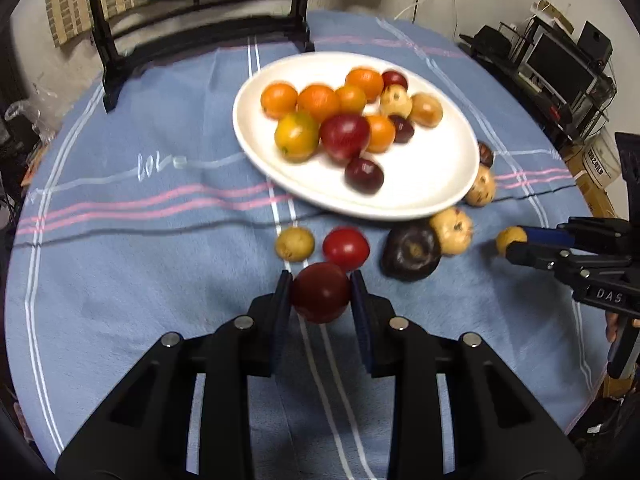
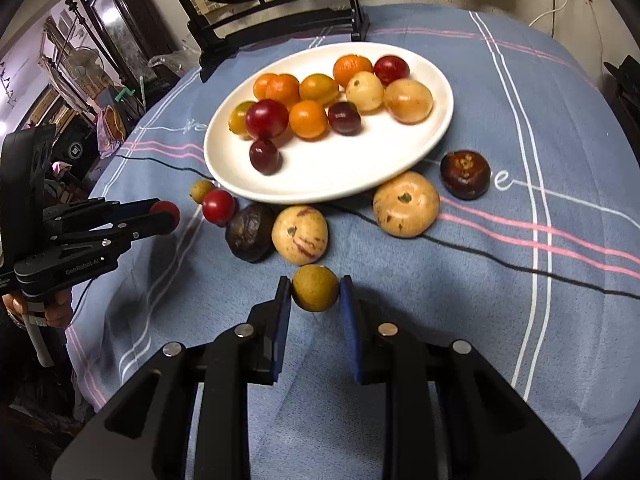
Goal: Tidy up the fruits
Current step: 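Carry the red tomato and yellow fruit over the white plate, then lower both fruits onto the plate and open both tools, then return to the pile and grasp a large tan fruit with the right tool, then grasp a small yellow-green fruit with the left tool while the right tool holds the tan fruit, then carry both fruits onto the white plate and open both tools, then return to the pile and grasp a dark brown fruit with the right tool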
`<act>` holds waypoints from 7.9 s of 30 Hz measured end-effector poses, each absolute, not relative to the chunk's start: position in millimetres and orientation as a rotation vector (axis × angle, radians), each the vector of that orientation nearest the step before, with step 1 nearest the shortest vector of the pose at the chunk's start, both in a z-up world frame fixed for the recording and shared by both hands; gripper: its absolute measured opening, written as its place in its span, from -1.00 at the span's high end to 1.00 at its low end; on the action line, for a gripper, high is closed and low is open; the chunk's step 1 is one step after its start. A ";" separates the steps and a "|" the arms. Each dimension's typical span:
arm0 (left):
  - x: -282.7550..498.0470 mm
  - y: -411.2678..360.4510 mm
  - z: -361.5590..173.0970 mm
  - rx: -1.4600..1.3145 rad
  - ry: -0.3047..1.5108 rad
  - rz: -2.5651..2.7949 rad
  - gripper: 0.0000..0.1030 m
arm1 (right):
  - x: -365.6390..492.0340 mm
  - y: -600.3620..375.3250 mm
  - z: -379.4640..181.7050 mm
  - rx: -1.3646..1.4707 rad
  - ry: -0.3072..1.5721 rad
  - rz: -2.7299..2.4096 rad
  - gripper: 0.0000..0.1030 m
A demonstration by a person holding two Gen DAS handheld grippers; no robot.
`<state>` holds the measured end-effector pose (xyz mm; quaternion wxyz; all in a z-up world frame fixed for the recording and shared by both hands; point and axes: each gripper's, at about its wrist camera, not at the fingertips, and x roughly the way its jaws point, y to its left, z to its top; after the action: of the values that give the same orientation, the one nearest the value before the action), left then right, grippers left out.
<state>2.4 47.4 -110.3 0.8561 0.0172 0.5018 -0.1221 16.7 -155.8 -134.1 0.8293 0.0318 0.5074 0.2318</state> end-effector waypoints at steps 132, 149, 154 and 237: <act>43.0 56.1 -145.4 0.108 1.089 -0.341 0.46 | 19.7 -153.6 -154.4 0.058 1.122 0.469 0.23; 17.8 55.7 -83.8 0.061 0.967 -0.306 0.46 | 7.5 -152.1 -124.5 0.073 1.038 0.507 0.23; 30.1 44.7 -58.7 0.066 0.930 -0.291 0.46 | 17.4 -156.6 -89.1 0.085 0.950 0.517 0.22; 89.5 23.5 -32.6 0.112 0.919 -0.112 -0.47 | 74.6 -136.0 -41.9 0.021 0.839 0.508 -0.29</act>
<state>89.5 23.5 -32.6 0.8934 0.0541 0.4428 -0.0538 74.6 -136.0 -41.9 0.8821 0.0103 0.4028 0.2441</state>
